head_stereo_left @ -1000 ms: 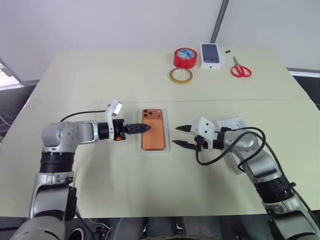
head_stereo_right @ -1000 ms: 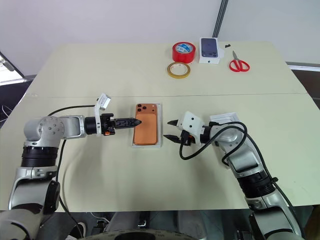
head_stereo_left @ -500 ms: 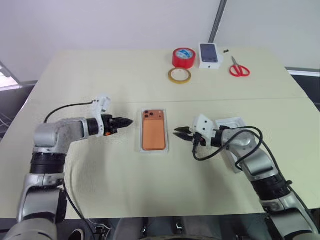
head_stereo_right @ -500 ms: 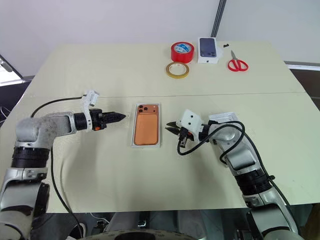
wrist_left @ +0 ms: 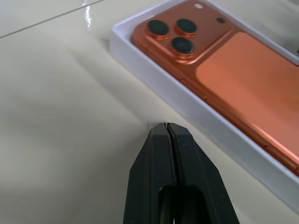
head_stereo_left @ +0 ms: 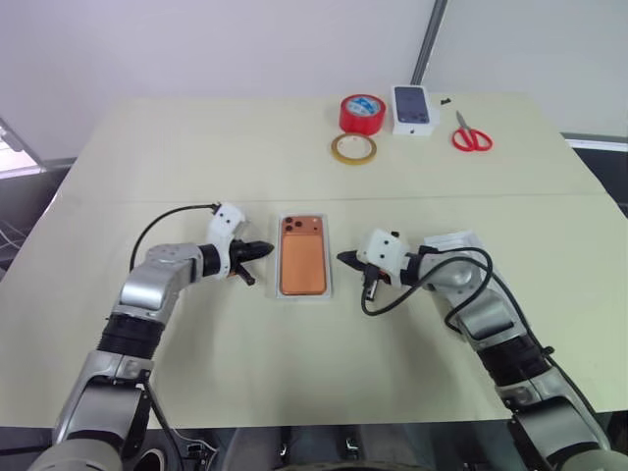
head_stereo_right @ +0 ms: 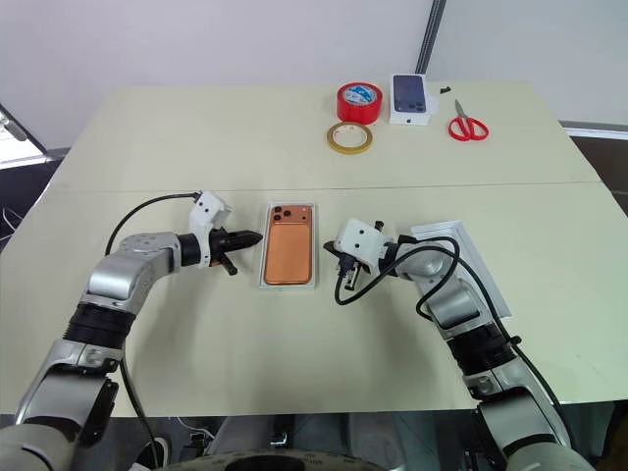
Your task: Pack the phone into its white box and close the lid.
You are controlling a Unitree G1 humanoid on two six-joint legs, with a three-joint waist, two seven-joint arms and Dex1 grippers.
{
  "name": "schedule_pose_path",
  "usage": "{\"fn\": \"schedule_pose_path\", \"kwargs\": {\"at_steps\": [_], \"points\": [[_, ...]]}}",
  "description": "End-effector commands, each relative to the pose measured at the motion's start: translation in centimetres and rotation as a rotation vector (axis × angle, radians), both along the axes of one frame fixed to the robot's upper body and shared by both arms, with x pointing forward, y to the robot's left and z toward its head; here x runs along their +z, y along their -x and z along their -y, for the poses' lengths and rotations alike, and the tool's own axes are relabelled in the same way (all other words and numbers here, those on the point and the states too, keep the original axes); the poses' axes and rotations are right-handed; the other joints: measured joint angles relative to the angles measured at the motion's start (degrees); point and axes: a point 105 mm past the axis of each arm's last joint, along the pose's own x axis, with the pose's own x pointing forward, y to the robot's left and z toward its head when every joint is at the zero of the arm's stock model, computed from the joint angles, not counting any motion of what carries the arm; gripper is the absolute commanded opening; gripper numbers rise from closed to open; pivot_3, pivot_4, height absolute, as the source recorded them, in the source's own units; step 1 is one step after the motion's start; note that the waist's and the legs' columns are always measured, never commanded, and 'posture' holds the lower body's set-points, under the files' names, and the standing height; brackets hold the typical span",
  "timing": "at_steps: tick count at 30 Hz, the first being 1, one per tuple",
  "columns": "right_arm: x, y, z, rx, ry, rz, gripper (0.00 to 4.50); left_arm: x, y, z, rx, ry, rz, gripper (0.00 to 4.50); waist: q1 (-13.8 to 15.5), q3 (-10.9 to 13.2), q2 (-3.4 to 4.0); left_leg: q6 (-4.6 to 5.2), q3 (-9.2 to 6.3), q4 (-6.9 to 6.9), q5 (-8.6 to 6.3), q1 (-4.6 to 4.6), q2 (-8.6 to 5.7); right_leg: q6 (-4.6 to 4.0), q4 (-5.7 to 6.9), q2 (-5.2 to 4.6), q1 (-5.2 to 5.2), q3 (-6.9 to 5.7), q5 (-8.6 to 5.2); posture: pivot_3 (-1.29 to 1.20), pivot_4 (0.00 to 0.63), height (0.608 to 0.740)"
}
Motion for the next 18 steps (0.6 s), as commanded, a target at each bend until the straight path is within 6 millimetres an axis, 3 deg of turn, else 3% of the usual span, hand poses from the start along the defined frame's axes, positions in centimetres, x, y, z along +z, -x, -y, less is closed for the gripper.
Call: {"fn": "schedule_pose_path", "kwargs": {"at_steps": [1,12,18], "points": [[1.2,-0.2,-0.4,0.015,-0.010,0.050,0.00,-1.2,1.4,2.5,-0.105,0.003,-0.062,0.03,0.26,-0.01,0.00,0.01,0.00,0.00,0.00,0.00,0.00,0.00,0.00,0.00,0.01,0.00,0.00,0.00,0.150,0.740],[0.8,0.9,2.6,-0.037,0.028,0.026,0.00,1.0,2.7,9.5,-0.292,0.145,-0.090,0.03,1.61,-0.01,-0.01,0.22,-0.01,0.15,-0.13,-0.02,-0.04,0.01,-0.21,-0.01,0.24,-0.01,0.00,0.00,0.150,0.740],[0.9,2.1,5.7,-0.107,0.055,0.007,0.00,1.3,2.7,11.2,-0.336,0.156,-0.084,0.03,1.40,0.00,-0.01,0.28,-0.01,0.22,-0.16,-0.02,-0.03,0.01,-0.28,0.02,0.30,-0.01,0.00,0.00,0.150,0.740]]}}
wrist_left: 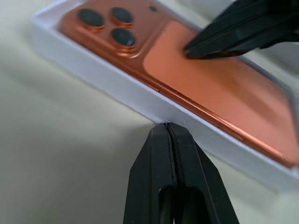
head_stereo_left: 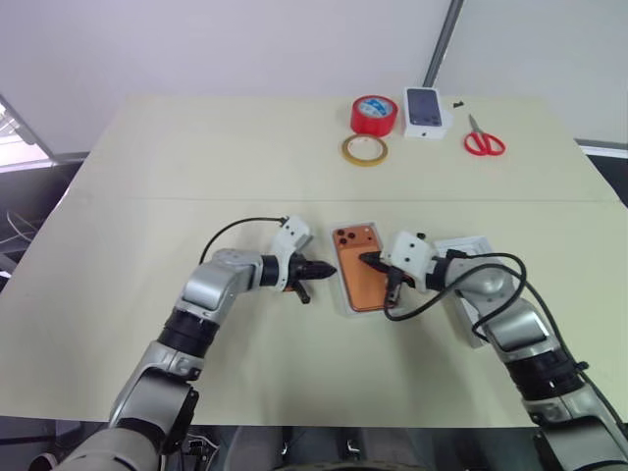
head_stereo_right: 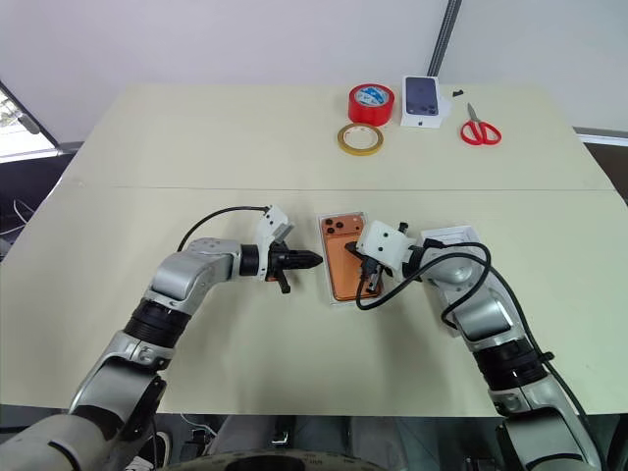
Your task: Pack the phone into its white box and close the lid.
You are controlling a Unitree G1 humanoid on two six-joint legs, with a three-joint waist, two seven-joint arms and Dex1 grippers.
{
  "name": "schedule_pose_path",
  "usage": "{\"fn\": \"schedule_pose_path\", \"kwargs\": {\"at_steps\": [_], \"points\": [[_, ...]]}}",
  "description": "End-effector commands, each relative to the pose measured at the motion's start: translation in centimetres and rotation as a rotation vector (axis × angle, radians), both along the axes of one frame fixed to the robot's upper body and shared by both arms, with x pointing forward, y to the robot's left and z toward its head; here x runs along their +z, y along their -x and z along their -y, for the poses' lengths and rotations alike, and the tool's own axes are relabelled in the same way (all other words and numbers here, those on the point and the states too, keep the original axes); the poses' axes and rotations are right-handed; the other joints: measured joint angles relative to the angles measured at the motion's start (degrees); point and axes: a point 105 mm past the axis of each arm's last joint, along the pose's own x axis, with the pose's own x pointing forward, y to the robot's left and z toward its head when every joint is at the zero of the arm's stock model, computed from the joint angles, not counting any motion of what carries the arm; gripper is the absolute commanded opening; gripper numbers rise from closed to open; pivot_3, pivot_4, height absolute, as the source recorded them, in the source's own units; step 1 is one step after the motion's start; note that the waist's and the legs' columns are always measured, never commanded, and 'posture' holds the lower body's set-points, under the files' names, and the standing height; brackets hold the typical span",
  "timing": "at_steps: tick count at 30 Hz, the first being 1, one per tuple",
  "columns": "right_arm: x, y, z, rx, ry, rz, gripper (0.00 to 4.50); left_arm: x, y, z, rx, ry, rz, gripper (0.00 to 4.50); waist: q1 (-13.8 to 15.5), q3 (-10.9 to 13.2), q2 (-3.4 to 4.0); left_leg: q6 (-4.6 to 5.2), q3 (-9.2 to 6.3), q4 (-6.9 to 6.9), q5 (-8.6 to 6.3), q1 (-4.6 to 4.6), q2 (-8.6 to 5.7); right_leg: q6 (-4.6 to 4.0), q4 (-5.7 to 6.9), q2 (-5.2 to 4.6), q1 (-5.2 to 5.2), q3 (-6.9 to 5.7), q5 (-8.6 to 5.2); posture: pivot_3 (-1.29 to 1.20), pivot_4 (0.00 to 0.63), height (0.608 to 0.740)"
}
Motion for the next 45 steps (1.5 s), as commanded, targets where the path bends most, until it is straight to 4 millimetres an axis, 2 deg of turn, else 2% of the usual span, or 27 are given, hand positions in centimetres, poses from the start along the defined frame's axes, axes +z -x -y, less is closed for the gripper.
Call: {"fn": "schedule_pose_path", "kwargs": {"at_steps": [1,5,10,14,19,28,32,39,45], "points": [[0.9,0.6,1.9,-0.054,-0.013,0.001,0.00,1.5,0.1,1.3,-0.060,0.035,0.053,0.03,-0.03,0.00,0.00,0.01,0.00,0.00,0.00,0.00,0.00,0.00,0.01,0.00,0.00,0.00,0.00,0.00,0.150,0.740],[2.1,0.4,3.7,-0.122,-0.012,0.035,0.00,1.0,0.0,0.8,-0.051,0.025,0.052,0.03,-0.11,0.00,0.00,0.02,0.00,0.03,-0.01,0.01,0.01,0.00,0.01,0.01,0.02,0.00,0.00,0.00,0.150,0.740],[1.6,0.0,5.3,-0.163,0.083,0.056,0.00,0.6,-0.7,0.3,-0.006,0.019,0.061,0.03,-0.12,0.00,0.00,0.03,0.00,0.03,-0.01,0.02,0.02,0.00,0.01,0.03,0.02,0.00,0.00,0.00,0.150,0.740],[0.5,0.5,5.4,-0.128,0.147,0.044,0.00,0.6,-0.9,0.8,-0.003,0.022,0.076,0.03,-0.07,0.00,0.00,0.02,0.00,0.05,-0.01,0.02,0.03,0.00,0.01,0.04,0.02,0.00,0.00,0.00,0.150,0.740],[-0.6,2.1,4.4,-0.042,0.141,-0.035,0.00,0.3,-0.7,1.6,-0.014,0.021,0.084,0.03,-0.03,0.00,0.00,0.02,0.01,0.10,-0.01,0.01,0.03,0.00,0.01,0.04,0.05,0.00,0.00,0.00,0.150,0.740],[0.0,3.1,5.0,-0.036,0.135,-0.059,0.00,0.3,1.3,3.4,-0.094,0.056,0.050,0.03,0.09,0.00,0.00,0.08,0.00,0.15,-0.05,0.02,0.05,0.00,0.01,0.06,0.09,0.00,0.00,0.00,0.150,0.740],[0.1,3.8,5.5,-0.042,0.141,-0.068,0.00,0.3,1.4,4.2,-0.110,0.060,0.053,0.03,0.07,0.00,0.00,0.10,-0.01,0.22,-0.06,0.02,0.05,0.00,-0.01,0.06,0.15,0.00,0.00,0.00,0.150,0.740],[0.3,4.0,7.5,-0.116,0.165,-0.059,0.00,0.6,1.7,4.9,-0.145,0.070,0.050,0.03,0.01,0.00,0.00,0.15,-0.02,0.25,-0.09,0.02,0.05,0.01,-0.01,0.06,0.17,0.00,0.00,0.00,0.150,0.740],[0.4,4.2,7.7,-0.125,0.157,-0.073,0.00,0.3,1.6,4.8,-0.132,0.060,0.060,0.03,-0.02,0.00,0.00,0.15,-0.02,0.26,-0.09,0.03,0.06,0.01,0.00,0.07,0.18,0.00,0.00,0.00,0.150,0.740]]}}
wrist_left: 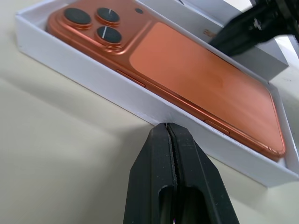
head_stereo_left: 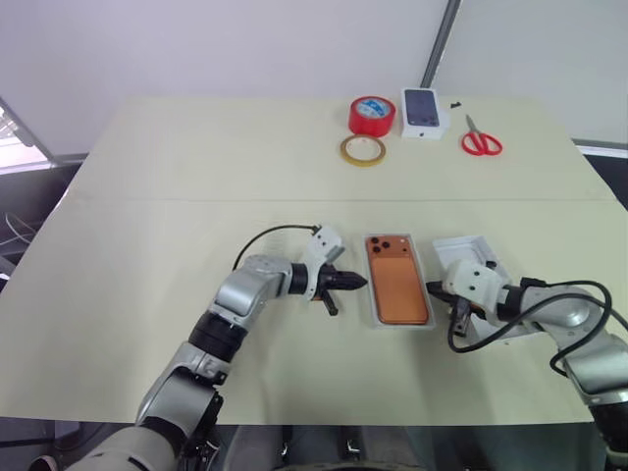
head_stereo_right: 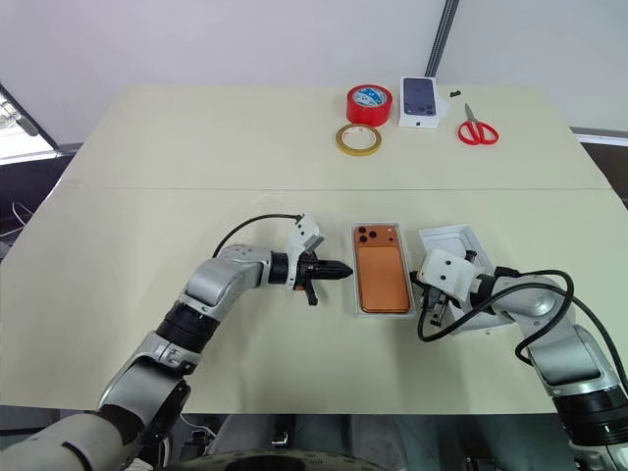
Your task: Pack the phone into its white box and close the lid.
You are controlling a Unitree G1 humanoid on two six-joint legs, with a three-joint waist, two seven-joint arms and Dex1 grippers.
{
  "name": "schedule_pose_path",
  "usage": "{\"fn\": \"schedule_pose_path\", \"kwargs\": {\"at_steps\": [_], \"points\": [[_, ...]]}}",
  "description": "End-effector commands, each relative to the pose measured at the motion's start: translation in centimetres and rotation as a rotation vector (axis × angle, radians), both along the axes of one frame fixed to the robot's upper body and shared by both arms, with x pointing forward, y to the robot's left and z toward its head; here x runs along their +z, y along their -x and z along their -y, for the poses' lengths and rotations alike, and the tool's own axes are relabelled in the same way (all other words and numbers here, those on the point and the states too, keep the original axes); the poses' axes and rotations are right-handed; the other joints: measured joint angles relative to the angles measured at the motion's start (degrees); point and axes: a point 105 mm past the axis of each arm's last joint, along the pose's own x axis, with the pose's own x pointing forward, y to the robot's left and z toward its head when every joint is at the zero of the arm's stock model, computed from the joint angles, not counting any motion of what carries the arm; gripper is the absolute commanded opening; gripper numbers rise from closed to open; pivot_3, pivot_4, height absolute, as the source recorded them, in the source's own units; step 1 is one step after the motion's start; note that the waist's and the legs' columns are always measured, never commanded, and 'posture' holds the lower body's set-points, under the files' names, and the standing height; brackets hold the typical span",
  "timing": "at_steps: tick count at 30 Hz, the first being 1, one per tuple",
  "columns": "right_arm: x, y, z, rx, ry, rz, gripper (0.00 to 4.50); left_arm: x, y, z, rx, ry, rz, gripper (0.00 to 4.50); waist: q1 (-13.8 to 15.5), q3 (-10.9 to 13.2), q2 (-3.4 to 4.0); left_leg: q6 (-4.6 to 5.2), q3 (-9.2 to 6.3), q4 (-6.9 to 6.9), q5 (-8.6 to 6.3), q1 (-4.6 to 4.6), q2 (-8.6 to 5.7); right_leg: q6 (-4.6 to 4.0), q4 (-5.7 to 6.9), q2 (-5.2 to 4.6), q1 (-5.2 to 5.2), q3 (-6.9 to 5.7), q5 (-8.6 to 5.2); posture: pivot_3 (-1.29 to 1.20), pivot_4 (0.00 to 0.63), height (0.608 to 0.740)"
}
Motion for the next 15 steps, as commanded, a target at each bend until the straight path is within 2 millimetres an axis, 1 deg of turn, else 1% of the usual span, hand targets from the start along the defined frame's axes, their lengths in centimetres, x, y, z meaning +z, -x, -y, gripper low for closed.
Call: {"fn": "schedule_pose_path", "kwargs": {"at_steps": [1,4,7,10,12,15], "points": [[1.5,0.2,-0.4,0.022,-0.023,0.036,0.00,1.1,0.0,0.5,-0.013,0.028,0.047,0.03,0.00,0.00,0.00,0.00,0.00,0.00,0.00,0.00,0.00,0.00,0.00,0.00,0.00,0.00,0.00,0.00,0.150,0.740],[1.3,0.5,-0.6,0.036,-0.024,0.025,0.00,1.0,-0.9,-0.5,0.030,0.016,0.051,0.03,-0.01,0.00,0.00,0.00,0.00,0.01,0.00,0.00,0.00,0.00,0.00,0.00,0.00,0.00,0.00,0.00,0.150,0.740],[1.1,0.5,-0.6,0.041,-0.019,0.025,0.00,1.2,-1.2,-0.7,0.040,0.018,0.057,0.03,-0.09,0.00,0.00,0.00,0.00,0.02,0.00,0.00,0.02,0.00,0.00,0.02,0.01,0.00,0.00,0.00,0.150,0.740],[1.2,-0.1,-0.1,0.027,0.004,0.051,0.00,1.3,-1.1,-0.9,0.037,0.014,0.070,0.03,-0.18,0.00,0.00,0.03,0.00,0.03,-0.02,0.01,0.02,0.00,0.01,0.02,0.01,0.00,0.00,0.00,0.150,0.740],[1.5,-0.5,0.4,0.015,0.018,0.062,0.00,1.4,-1.2,-1.5,0.044,0.013,0.068,0.03,-0.18,0.00,0.00,0.03,0.00,0.03,-0.01,0.02,0.02,0.00,0.02,0.03,0.01,0.00,0.00,0.00,0.150,0.740],[2.2,-1.3,1.4,-0.010,0.049,0.101,0.00,1.3,-1.7,-3.0,0.074,-0.002,0.077,0.03,-0.07,0.00,0.01,0.01,0.00,0.05,-0.01,0.02,0.02,0.00,0.02,0.03,0.02,0.00,0.00,0.00,0.150,0.740]]}}
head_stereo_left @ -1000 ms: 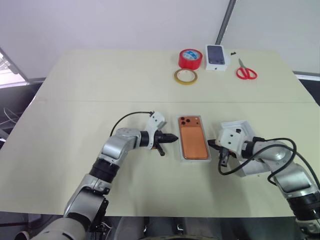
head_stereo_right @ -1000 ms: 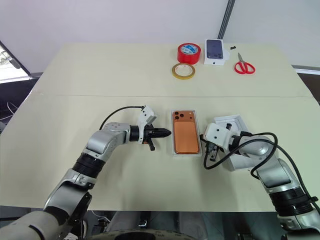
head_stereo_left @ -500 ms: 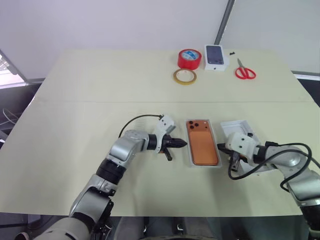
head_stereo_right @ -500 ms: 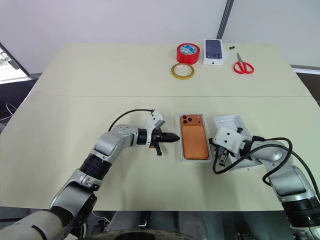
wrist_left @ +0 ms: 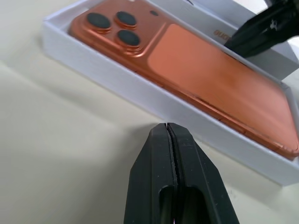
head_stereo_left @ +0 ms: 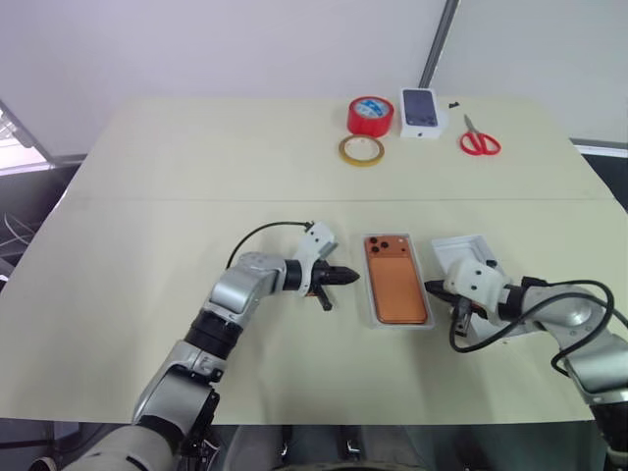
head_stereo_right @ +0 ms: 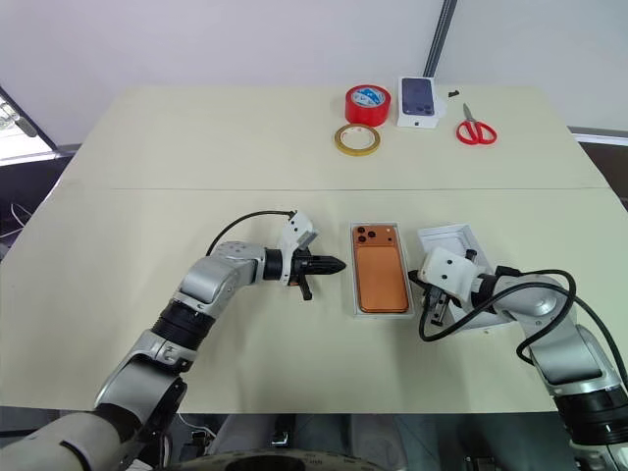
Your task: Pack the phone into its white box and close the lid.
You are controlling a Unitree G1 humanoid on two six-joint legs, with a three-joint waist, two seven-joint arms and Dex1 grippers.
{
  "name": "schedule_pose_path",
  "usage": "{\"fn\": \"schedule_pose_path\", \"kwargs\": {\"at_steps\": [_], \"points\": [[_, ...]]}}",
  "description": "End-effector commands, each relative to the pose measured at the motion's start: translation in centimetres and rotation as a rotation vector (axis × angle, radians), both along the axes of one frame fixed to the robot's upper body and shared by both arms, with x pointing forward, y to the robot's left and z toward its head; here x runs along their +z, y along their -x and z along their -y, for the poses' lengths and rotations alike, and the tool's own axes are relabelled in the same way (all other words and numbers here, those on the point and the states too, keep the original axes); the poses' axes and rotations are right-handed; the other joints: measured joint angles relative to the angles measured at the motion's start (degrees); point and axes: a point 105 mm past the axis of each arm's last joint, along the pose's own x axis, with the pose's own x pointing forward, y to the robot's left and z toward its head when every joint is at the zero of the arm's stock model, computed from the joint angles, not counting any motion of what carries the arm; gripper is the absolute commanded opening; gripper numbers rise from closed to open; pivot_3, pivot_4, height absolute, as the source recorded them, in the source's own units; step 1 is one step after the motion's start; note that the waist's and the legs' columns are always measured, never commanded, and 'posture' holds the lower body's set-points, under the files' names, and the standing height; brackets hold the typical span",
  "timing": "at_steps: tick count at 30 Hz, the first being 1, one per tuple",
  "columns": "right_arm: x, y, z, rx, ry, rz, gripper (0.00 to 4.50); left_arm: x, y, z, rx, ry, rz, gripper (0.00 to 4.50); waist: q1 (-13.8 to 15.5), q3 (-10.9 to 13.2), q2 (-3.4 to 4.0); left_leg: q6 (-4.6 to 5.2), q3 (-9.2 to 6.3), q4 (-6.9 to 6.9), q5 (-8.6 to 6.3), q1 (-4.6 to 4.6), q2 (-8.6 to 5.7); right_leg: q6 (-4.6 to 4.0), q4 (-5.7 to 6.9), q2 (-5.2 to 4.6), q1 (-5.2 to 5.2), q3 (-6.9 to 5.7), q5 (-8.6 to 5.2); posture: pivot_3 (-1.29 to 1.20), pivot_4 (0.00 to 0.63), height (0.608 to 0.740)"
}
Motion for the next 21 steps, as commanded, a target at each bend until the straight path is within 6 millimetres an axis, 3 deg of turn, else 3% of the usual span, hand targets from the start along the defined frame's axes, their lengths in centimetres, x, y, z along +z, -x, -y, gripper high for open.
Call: {"fn": "schedule_pose_path", "kwargs": {"at_steps": [1,8,14,15,18,21], "points": [[1.8,-1.2,1.5,-0.041,0.049,0.087,0.00,1.2,-0.7,-1.5,0.029,0.019,0.050,0.03,-0.01,0.00,0.00,-0.02,0.00,0.00,0.01,0.00,0.00,0.00,0.00,0.00,0.00,0.00,0.00,0.00,0.150,0.740],[2.7,-4.4,2.4,-0.152,0.056,0.199,0.00,1.8,-1.2,-2.4,0.053,0.029,0.075,0.03,0.03,-0.01,0.01,-0.08,0.00,0.04,0.04,0.01,0.01,0.00,0.00,0.00,0.02,0.00,0.00,0.00,0.150,0.740],[3.2,-3.5,1.6,-0.122,-0.046,0.127,0.00,2.8,-1.2,-3.9,0.057,0.063,0.072,0.03,0.07,0.00,0.01,-0.06,0.00,0.05,0.04,-0.03,0.01,0.00,0.00,0.00,0.01,0.00,0.00,0.00,0.150,0.740],[3.5,-3.3,1.6,-0.124,-0.074,0.118,0.25,3.1,-1.1,-4.2,0.049,0.081,0.059,0.01,0.06,-0.01,0.01,-0.06,0.00,0.05,0.03,-0.02,0.01,0.00,0.00,0.00,0.01,0.00,0.00,0.00,0.150,0.740],[5.3,-2.9,2.3,-0.187,-0.199,0.139,1.31,5.0,-1.9,-5.9,0.083,0.131,0.125,0.83,-0.04,0.00,0.02,0.00,0.00,0.05,0.00,-0.02,0.03,0.00,0.02,0.00,0.01,0.00,0.00,0.00,0.150,0.740],[5.9,-2.0,2.7,-0.249,-0.291,0.148,2.89,6.2,-1.8,-7.2,0.070,0.175,0.160,2.33,0.04,0.00,0.03,0.01,-0.01,0.06,-0.01,-0.01,0.04,0.00,0.02,0.00,0.01,0.00,0.00,0.00,0.150,0.740]]}}
